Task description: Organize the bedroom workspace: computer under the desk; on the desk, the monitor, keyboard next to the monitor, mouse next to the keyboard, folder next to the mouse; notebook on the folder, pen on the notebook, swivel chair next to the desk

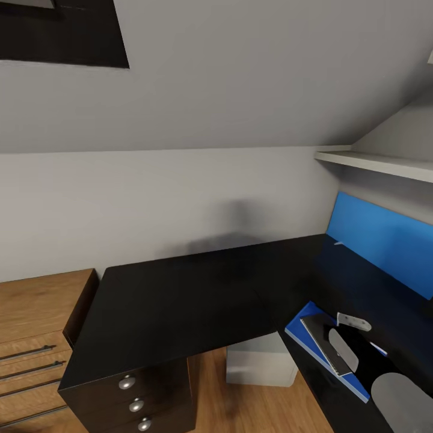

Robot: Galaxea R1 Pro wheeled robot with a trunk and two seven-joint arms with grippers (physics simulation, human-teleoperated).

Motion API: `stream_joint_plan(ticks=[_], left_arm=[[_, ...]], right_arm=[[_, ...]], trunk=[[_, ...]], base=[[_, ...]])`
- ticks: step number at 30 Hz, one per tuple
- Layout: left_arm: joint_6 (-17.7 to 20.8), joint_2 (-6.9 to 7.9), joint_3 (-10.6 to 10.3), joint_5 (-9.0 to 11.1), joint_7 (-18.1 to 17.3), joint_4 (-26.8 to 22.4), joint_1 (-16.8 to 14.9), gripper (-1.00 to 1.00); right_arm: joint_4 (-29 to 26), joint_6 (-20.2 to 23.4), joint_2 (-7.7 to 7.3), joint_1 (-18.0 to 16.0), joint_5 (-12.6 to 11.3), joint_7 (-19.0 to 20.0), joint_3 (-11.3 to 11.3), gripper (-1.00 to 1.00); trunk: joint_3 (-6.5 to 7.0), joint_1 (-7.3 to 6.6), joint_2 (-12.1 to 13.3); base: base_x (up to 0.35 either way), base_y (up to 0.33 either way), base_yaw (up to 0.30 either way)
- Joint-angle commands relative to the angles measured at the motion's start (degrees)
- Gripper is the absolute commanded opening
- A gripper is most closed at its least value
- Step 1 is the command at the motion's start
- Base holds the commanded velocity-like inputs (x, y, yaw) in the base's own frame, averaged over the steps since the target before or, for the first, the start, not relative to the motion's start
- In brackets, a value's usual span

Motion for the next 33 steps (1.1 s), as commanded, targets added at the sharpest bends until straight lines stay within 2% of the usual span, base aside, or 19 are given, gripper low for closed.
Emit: stream_joint_plan(ticks=[1,11,33], left_arm=[[-0.2,0.03,-0.5,0.5,0.3,0.0,0.0,1.0],[-0.2,0.03,-0.5,0.5,0.3,0.0,0.0,1.0],[-0.2,0.03,-0.5,0.5,0.3,0.0,0.0,1.0]], right_arm=[[-0.1,0.2,-0.09,0.0,-0.5,-0.4,0.5,-1.0],[1.7,-1.0,-0.06,-0.8,-0.6,-0.4,0.5,-1.0],[1.9,-1.0,0.0,-1.1,-0.5,-0.4,0.5,-1.0]], trunk=[[-0.07,0.01,-0.1],[-0.07,0.01,-0.1],[-0.07,0.01,-0.1]], base=[[0.0,0.0,0.0],[0.0,0.0,0.0],[0.0,0.0,0.0]])
